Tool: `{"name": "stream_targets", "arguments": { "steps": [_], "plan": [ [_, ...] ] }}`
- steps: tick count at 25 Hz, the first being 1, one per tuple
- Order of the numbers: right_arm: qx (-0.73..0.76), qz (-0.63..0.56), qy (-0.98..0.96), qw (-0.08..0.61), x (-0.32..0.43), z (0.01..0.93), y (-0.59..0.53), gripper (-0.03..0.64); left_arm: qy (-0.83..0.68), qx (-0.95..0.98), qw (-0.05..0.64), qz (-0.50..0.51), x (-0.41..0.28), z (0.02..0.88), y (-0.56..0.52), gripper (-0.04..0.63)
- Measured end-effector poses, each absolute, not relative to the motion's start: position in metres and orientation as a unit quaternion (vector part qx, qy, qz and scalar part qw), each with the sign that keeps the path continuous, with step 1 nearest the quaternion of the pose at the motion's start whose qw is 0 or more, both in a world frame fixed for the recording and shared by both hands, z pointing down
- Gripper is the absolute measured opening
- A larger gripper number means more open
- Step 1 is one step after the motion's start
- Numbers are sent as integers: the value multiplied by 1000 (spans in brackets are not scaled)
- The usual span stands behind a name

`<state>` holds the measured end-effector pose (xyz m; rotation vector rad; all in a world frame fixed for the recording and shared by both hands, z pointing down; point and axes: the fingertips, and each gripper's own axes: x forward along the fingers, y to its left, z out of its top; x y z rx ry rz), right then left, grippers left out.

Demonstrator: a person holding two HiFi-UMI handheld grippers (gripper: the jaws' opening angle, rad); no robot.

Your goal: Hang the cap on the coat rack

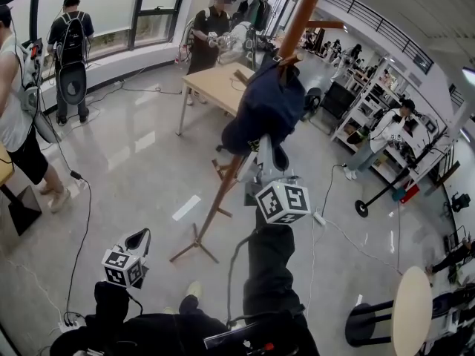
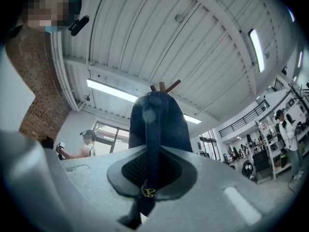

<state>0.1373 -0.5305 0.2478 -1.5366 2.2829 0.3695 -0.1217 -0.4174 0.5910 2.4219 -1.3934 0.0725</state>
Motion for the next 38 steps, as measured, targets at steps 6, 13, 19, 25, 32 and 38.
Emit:
{"name": "stream_targets", "arguments": {
  "steps": [6,13,19,25,32,38],
  "plan": [
    [-546,136,806,184,136,255,-534,11,-491,852,178,27,-124,594,-420,0],
    [-543,143,807,184,140,253,-529,15,-490,852,182,27,-118,589,-417,1],
    [-539,148,811,174,139,248,-521,28,-486,854,184,23,-116,593,-414,0],
    [-539,141,811,176,141,248,-515,88,-481,857,183,21,-117,594,-411,0],
    [-542,133,813,166,140,257,-504,134,-479,859,180,21,-119,593,-403,0],
    [-542,124,816,159,141,267,-494,175,-476,861,178,20,-118,590,-395,0]
  ]
}}
